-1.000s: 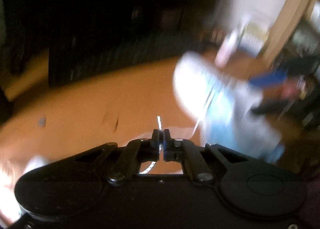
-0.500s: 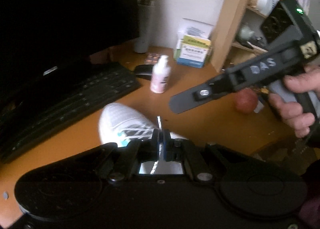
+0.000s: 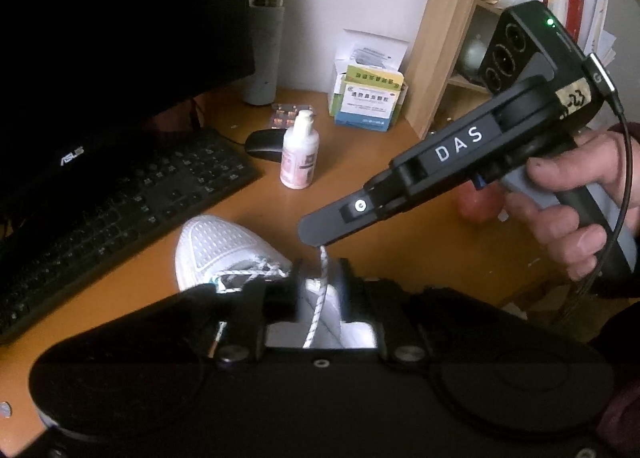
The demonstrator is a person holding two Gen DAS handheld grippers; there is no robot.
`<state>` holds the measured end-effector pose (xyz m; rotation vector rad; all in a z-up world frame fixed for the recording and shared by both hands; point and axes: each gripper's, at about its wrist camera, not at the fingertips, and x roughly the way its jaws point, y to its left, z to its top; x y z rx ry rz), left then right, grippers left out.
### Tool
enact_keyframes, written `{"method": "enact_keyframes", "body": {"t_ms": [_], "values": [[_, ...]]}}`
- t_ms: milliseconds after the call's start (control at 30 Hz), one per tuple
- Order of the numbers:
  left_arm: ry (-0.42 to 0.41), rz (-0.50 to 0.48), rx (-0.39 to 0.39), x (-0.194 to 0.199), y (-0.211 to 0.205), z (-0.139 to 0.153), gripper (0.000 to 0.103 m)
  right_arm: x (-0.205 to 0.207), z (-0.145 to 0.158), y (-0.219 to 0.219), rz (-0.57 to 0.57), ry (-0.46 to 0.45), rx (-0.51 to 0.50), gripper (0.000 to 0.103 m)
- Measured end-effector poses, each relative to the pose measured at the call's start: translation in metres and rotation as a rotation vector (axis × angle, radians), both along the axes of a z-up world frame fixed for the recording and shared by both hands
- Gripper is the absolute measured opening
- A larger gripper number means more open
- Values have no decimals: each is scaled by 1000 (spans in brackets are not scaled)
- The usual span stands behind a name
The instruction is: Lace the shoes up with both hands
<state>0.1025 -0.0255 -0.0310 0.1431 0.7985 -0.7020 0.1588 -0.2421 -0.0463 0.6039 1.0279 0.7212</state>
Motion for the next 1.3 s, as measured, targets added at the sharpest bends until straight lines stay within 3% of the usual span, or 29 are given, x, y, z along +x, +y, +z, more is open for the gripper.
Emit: {"method": "enact_keyframes", "body": {"t_ms": [200, 267, 367, 600, 700, 767, 900, 1033, 1200, 1300], "values": [[12, 7, 13, 0, -5, 0, 17, -4, 8, 7, 36, -51, -42, 3], [21, 9, 16, 0, -5, -1, 7, -6, 9, 10, 47, -69, -60, 3], [29, 23, 23, -1, -5, -3, 1, -9, 11, 11, 48, -83, -64, 3], [20, 51, 32, -6, -5, -4, 1, -15, 13, 15, 62, -116, -95, 3], [4, 119, 40, -4, 1, -4, 1, -18, 17, 15, 57, -134, -103, 9], [-5, 167, 47, 1, 8, -4, 1, -19, 20, 14, 47, -141, -114, 19], [-21, 232, 58, 9, 21, -3, 1, -23, 25, 13, 51, -166, -148, 19], [-36, 289, 60, 16, 34, 0, 1, -32, 28, 21, 113, -237, -267, 28], [-129, 381, 74, 22, 51, 18, 1, -50, 27, 41, 232, -351, -450, 30], [-272, 461, 49, 22, 66, 54, 1, -58, 22, 51, 286, -390, -523, 30]]}}
